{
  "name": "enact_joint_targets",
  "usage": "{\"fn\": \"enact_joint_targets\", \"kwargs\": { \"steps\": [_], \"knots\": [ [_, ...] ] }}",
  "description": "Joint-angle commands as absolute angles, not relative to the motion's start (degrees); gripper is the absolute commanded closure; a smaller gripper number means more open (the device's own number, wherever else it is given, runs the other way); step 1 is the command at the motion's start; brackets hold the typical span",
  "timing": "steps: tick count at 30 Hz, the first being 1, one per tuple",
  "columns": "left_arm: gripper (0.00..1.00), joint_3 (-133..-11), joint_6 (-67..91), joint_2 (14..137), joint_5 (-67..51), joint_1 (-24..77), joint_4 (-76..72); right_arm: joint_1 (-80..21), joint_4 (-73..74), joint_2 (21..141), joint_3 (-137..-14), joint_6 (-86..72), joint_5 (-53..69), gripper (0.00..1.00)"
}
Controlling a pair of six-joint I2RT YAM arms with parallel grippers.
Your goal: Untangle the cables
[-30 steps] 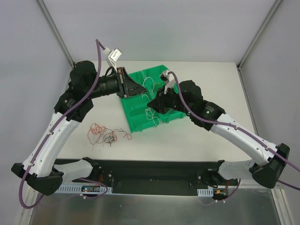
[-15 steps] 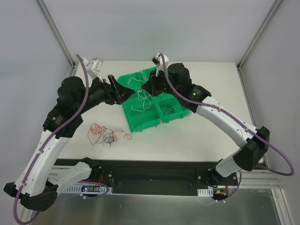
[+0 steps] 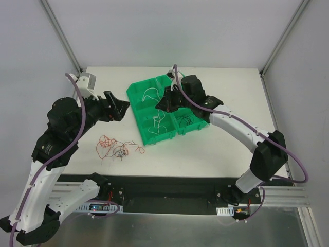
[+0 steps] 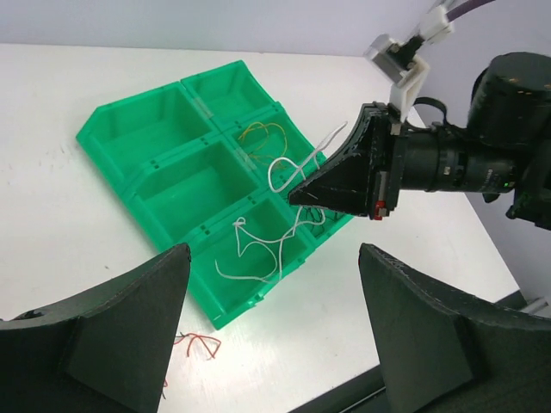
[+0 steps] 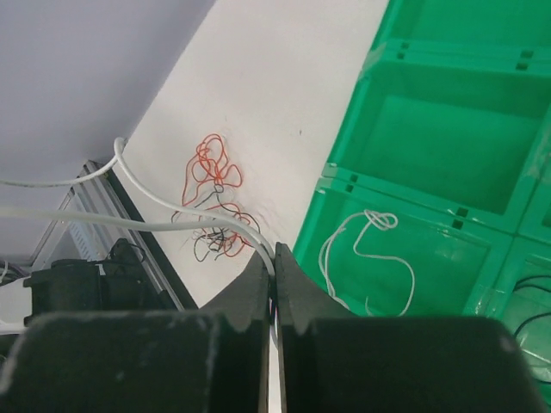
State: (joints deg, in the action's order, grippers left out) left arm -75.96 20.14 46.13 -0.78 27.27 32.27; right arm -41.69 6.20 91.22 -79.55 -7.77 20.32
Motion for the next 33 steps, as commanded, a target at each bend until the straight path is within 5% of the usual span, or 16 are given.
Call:
{"fn": "enact_joint_targets", "kwargs": {
  "steps": [1, 18, 33],
  "knots": [
    [0.22, -75.76, 16.97, 45.53, 1.67, 26.72, 33.22, -39.73, 3.60, 94.56, -79.01, -10.55, 22.85, 1.00],
    [0.23, -74.53, 15.64, 46.23, -1.84, 26.72, 33.57, -39.81, 42.79, 121.37, -103.70, 3.95, 12.58, 1.00],
    [0.23, -75.15, 13.10, 45.62, -0.35, 26.72, 34.98, -48.16, 47.37, 121.28, -99.93, 15.99, -6.75, 1.00]
  ]
}}
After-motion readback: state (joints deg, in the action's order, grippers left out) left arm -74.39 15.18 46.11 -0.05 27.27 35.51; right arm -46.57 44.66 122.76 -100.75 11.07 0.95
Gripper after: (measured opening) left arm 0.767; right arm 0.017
